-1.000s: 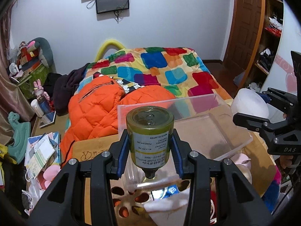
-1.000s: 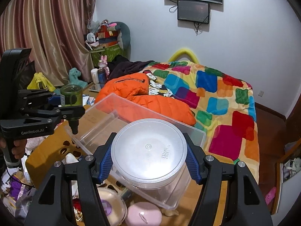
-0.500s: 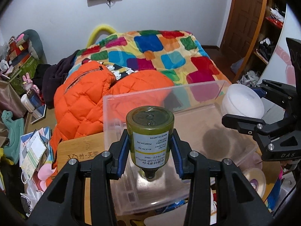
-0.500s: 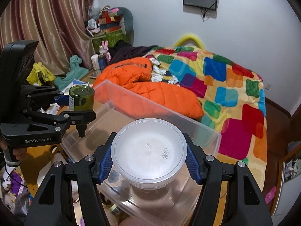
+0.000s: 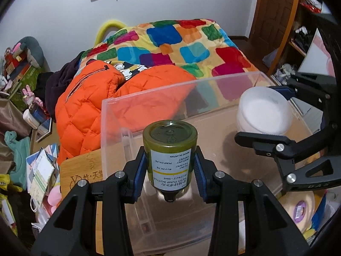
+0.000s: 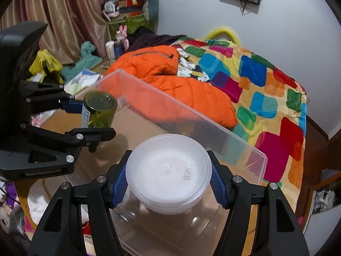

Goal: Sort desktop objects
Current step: 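Lower both held items into the clear box and open both tools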

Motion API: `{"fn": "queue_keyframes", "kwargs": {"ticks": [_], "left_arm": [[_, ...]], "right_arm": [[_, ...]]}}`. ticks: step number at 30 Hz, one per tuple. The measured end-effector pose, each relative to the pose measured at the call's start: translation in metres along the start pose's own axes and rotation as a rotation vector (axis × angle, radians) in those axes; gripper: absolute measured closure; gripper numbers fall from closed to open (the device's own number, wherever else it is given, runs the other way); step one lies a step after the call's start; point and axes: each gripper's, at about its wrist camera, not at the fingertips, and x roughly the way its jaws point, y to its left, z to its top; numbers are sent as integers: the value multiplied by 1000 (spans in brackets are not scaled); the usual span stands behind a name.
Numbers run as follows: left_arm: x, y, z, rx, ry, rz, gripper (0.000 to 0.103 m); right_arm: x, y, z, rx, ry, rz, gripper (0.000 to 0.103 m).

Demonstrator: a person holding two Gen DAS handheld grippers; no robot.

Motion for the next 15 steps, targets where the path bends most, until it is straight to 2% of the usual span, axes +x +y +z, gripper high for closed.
{"fn": "queue_keyframes", "kwargs": {"ticks": [7,15], "left_arm": [[8,-2,-3,26,49,10,62],[13,-7,-4,47,63,21,62]], "right_arm": [[17,6,0,-59,109,-13,41],[31,-2,2,-25,181,-20,42]]}}
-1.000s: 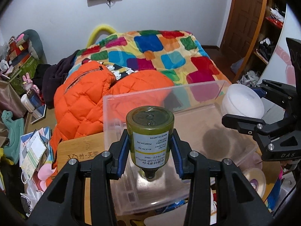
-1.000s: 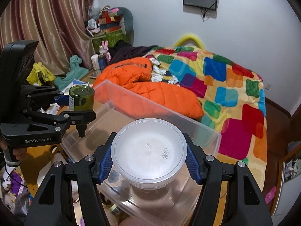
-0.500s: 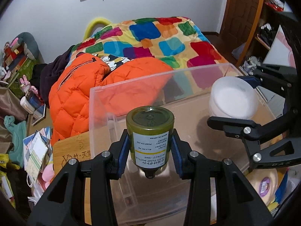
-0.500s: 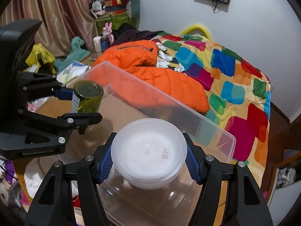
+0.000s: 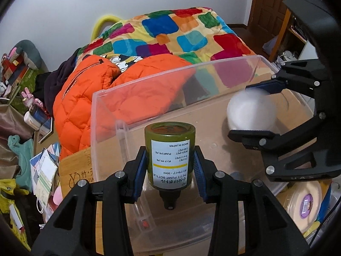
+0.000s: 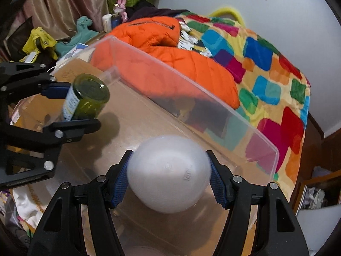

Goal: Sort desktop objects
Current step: 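Lower both held items into the clear box and open both tools, then withdraw both open tools from the clear box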

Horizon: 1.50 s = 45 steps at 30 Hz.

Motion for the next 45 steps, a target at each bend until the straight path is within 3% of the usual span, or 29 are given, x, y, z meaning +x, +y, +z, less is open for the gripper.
{"fn": "queue_keyframes", "kwargs": {"ticks": [6,9,14,16,21,27,29,30,45], "left_arm": [[0,0,0,2,-8,18,59],[-1,1,1,1,-19,24,47],[-4,-1,1,4,-32,34,38],[-7,-1,1,1,-40,40,29],[-12,-4,0,16,-33,49,29],[-27,-2,-3,-8,-39,50,28],[-31,-2,-3,-16,-41,49,24],[-35,-1,-4,-21,-45,49,17],[-105,-19,-29,-14,-181,80,7]], "right_arm": [[-1,3,0,1,9,-10,44],[-2,3,0,5,7,-15,42],[-12,4,-3,-3,-12,-42,41],[-17,5,-3,-11,-23,-60,41],[-36,8,-7,-24,-84,-112,37],[-56,3,-12,7,-111,-109,34],[-64,4,-15,8,-125,-118,32],[-67,5,-16,9,-131,-127,31],[-129,17,-50,39,-248,-176,26]]}}
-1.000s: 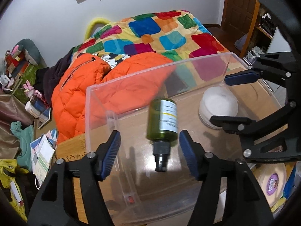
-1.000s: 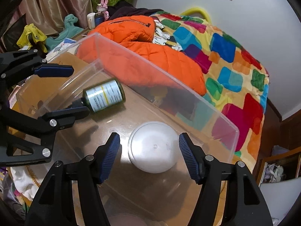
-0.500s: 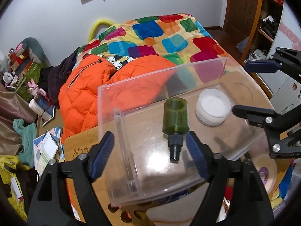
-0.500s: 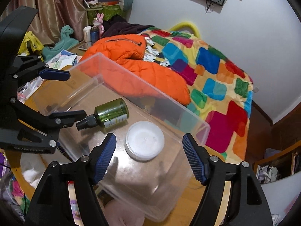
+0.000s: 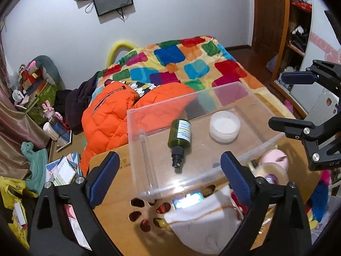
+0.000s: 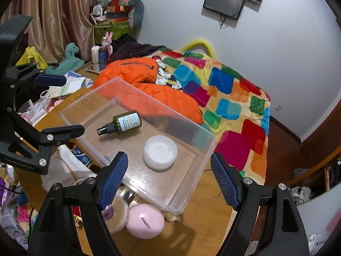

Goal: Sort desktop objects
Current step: 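Withdraw both open tools from the clear box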

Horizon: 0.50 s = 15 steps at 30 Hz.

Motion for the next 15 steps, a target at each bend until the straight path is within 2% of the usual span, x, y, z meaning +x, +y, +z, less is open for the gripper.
{"fn": "queue_keyframes", "kwargs": {"ticks": [15], "left_arm": [[-47,-2,-31,-50,-42,5,6]], "right_arm": [[-55,4,-31,9,-91,-38,23]]}}
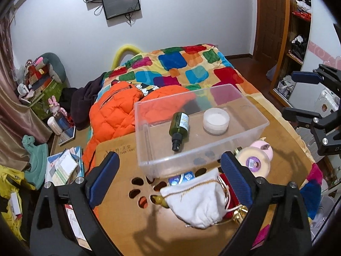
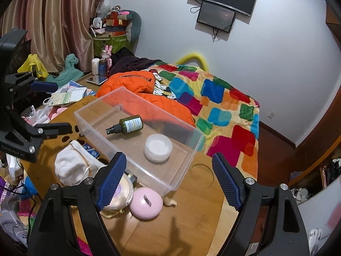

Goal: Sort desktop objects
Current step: 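Withdraw both open tools from the clear box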

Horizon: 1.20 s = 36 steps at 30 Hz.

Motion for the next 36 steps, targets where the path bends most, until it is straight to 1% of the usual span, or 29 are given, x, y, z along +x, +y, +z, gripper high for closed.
{"fn": "queue_keyframes", "kwargs": {"ticks": [3,7,10,16,20,25,29,36], "left_arm": [[-3,3,-8,-23,3,-14,6],[-3,3,-18,-35,-4,-3,6],[-2,4,-25,-56,4,-20,6],[3,4,-41,-75,2,-8,6],[14,3,-53,-112,30,-38,6],[22,-4,-69,-124,37,-39,6],[29,-8,-81,-147,66,-78,6],[49,-11,-88,-178,119,-119,6]], "right_arm": [[-10,2,-9,-6,-19,-4,23],[-16,6,-21,-19,-36,-27,22],[-15,6,-29,-17,-32,-25,21],[-8,3,-46,19,-20,-14,21],[3,-2,-57,65,4,0,21],[20,-7,-75,99,42,-4,21],[29,-9,-88,123,67,16,21],[45,-9,-101,161,110,61,21]]}}
